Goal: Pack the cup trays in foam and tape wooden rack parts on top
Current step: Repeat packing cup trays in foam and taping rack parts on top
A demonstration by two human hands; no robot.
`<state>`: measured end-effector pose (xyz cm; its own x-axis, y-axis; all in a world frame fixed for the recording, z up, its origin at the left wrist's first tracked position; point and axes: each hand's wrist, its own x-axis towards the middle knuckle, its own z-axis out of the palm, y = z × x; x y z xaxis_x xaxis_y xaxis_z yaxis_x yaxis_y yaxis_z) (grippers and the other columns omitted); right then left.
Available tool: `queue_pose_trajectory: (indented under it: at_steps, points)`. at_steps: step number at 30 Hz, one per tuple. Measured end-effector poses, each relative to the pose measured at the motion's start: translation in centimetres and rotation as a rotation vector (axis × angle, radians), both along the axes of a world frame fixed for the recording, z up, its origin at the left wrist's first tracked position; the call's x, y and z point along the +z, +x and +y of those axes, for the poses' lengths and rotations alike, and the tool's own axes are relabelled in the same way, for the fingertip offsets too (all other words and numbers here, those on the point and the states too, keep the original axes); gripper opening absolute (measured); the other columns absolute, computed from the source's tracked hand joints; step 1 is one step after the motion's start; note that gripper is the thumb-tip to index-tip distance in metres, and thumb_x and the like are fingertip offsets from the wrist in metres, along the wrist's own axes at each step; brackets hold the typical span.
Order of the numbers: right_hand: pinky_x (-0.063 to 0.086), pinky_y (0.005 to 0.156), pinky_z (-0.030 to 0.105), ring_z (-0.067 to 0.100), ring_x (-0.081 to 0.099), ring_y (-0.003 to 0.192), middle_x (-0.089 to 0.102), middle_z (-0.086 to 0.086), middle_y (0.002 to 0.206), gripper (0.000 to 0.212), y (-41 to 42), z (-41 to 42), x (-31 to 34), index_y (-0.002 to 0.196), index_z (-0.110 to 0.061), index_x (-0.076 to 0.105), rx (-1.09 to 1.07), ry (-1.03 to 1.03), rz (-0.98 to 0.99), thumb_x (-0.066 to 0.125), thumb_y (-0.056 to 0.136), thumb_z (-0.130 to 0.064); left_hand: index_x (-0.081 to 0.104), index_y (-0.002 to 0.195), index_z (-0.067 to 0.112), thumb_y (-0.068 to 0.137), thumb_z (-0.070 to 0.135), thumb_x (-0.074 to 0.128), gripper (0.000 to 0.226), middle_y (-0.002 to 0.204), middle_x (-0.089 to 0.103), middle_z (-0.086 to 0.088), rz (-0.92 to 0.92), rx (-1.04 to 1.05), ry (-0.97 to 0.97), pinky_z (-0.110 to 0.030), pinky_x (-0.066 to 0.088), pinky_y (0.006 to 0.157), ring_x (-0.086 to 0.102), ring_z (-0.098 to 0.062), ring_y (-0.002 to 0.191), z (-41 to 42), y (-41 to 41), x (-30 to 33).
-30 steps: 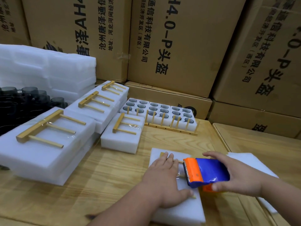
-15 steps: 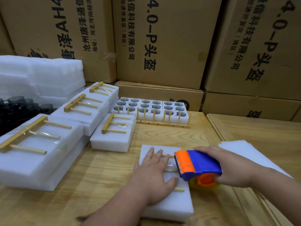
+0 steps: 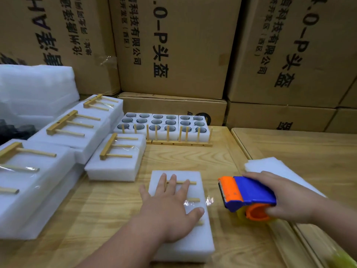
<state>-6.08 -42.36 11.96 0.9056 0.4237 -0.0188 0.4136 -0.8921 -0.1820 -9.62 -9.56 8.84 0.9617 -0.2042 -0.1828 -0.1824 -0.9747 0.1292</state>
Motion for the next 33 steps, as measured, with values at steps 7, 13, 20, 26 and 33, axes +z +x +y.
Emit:
queue_pose_trajectory:
  at_steps: [7,13,20,26,33]
  points:
    - [0.044,0.092,0.022,-0.003,0.049,0.109,0.041,-0.03,0.12,0.09,0.0,0.0,-0.1,0.14,-0.073,0.016,0.044,-0.021,0.012,0.068,0.073,-0.042,-0.014,0.16,0.025,0.076,0.093,0.013,0.111,0.167,-0.021,-0.01,-0.146,-0.135,0.102,-0.062,-0.017,0.117,-0.028,-0.023,0.152,-3.6,1.0,-1.1]
    - [0.042,0.082,0.024,0.003,0.047,0.101,0.034,-0.024,0.113,0.087,-0.1,1.4,1.1,0.138,-0.079,0.0,0.113,-0.265,-0.012,0.055,0.078,-0.049,-0.014,0.16,0.024,0.069,0.098,0.011,0.12,0.167,-0.023,-0.01,-0.126,-0.155,0.095,-0.059,-0.016,0.119,-0.025,-0.022,0.153,-3.5,1.3,-1.9]
    - [0.032,0.068,0.026,0.011,0.049,0.09,0.04,-0.014,0.105,0.083,-0.4,3.7,3.5,0.138,-0.074,-0.004,0.112,-0.432,-0.022,0.05,0.08,-0.049,-0.012,0.16,0.025,0.064,0.102,0.009,0.125,0.167,-0.022,-0.01,-0.102,-0.158,0.086,-0.059,-0.015,0.119,-0.023,-0.023,0.154,-3.5,1.2,-1.7]
    - [0.028,0.07,0.035,0.021,0.043,0.084,0.041,-0.005,0.098,0.074,-1.6,7.4,4.2,0.14,-0.065,0.003,0.093,-0.585,-0.028,0.045,0.081,-0.05,-0.01,0.161,0.024,0.068,0.1,0.016,0.123,0.167,-0.02,-0.011,-0.099,-0.16,0.103,-0.06,-0.015,0.119,-0.021,-0.025,0.154,-3.6,1.1,-1.4]
    - [0.043,0.061,0.029,0.012,0.056,0.079,0.052,-0.01,0.093,0.07,-1.1,9.2,5.9,0.134,-0.064,0.025,-0.048,-0.554,0.336,0.058,0.073,-0.049,-0.007,0.161,0.023,0.071,0.097,0.014,0.119,0.168,-0.017,-0.011,-0.108,-0.159,0.112,-0.06,-0.015,0.119,-0.018,-0.026,0.155,-3.7,1.1,-1.4]
